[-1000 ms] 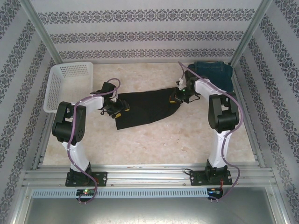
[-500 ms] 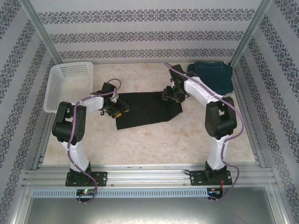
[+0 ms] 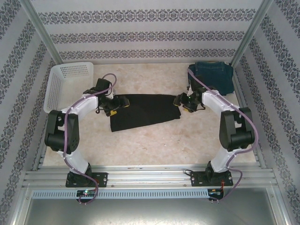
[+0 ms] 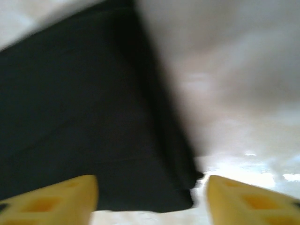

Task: Fold and stack the skirts

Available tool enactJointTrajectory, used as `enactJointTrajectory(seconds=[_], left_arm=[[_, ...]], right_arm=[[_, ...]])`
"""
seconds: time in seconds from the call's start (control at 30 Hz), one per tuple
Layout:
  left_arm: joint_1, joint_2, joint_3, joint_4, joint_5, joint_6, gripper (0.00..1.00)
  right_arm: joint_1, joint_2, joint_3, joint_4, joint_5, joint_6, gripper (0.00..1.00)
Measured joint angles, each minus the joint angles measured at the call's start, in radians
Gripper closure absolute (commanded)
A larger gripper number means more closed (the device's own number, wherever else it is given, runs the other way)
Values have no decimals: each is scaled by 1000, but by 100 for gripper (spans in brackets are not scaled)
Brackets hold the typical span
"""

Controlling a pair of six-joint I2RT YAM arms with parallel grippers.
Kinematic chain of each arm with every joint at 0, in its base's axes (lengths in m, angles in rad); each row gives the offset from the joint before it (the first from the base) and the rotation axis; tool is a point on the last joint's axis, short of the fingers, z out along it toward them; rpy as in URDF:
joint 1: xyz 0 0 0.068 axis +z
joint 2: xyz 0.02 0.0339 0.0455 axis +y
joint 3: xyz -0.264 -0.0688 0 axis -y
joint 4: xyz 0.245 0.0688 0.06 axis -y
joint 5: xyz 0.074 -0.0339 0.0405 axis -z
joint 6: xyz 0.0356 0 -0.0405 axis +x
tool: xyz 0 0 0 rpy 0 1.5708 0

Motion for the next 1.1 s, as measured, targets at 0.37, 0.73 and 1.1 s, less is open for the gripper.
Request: enactJointTrajectory(seconds=[0.37,0.73,1.1], left_arm=[[-133,13,-225,345,93,-304,0],[-72,-28,-234,205,5,-237,0],[-1,-51,-43,25,-123,-56,0]], right_arm=[[186,139,-50,353,-44,254,97],[55,47,-119,223,6,119,47],[-89,137,-4,109,-170,-135,38]])
